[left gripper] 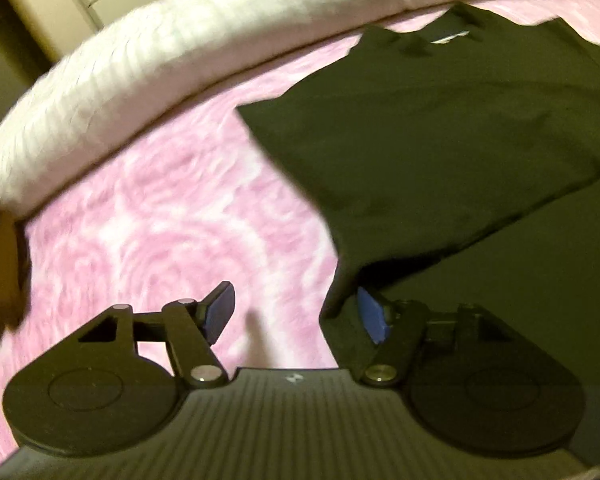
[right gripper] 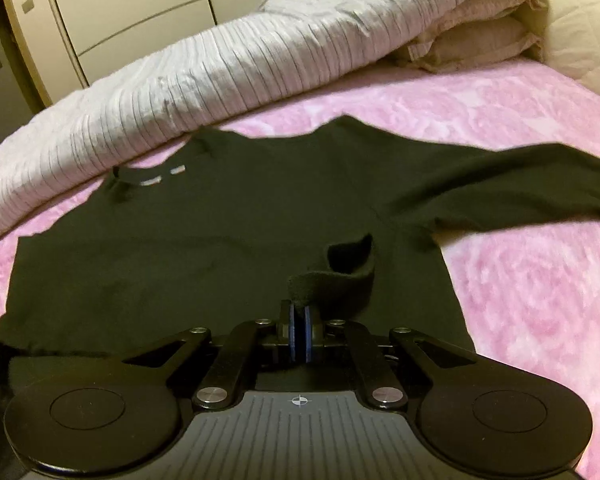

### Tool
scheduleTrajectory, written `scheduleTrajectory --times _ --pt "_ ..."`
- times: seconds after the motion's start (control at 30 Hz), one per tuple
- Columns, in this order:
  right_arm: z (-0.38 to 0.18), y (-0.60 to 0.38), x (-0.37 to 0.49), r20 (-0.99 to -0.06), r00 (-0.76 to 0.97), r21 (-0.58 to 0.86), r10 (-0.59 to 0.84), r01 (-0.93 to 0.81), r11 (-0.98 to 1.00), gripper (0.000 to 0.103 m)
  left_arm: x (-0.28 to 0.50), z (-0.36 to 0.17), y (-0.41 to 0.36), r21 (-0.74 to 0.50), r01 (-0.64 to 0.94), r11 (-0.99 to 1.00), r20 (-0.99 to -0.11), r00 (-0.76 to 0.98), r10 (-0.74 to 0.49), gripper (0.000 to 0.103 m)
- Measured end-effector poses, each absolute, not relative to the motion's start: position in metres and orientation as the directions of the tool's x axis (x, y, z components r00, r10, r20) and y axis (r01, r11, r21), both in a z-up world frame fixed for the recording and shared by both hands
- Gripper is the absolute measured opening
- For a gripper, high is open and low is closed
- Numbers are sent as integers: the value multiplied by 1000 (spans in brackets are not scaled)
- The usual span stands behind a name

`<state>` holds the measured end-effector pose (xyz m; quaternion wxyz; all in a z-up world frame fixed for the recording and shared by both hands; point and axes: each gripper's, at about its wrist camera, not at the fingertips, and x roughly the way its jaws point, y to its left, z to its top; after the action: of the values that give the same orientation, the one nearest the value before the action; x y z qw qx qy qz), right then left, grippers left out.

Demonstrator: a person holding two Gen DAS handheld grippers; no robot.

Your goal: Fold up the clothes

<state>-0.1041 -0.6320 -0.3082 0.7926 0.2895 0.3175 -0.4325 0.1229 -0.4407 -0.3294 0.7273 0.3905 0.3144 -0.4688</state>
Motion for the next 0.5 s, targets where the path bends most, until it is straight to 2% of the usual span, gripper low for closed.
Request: scheduleTrajectory --times 0.17,0.37,0.5 --pt "-318 -632 -114 -794 393 196 -463 887 417 3 130 -330 -427 239 928 286 -842 345 -414 64" --pt "-319 -634 -126 -809 381 227 -448 905 360 7 110 -317 -414 261 940 219 -833 334 -442 61" --pt "-319 -638 -137 -818 366 253 -444 922 294 18 87 -308 -409 274 947 169 -823 322 -467 61"
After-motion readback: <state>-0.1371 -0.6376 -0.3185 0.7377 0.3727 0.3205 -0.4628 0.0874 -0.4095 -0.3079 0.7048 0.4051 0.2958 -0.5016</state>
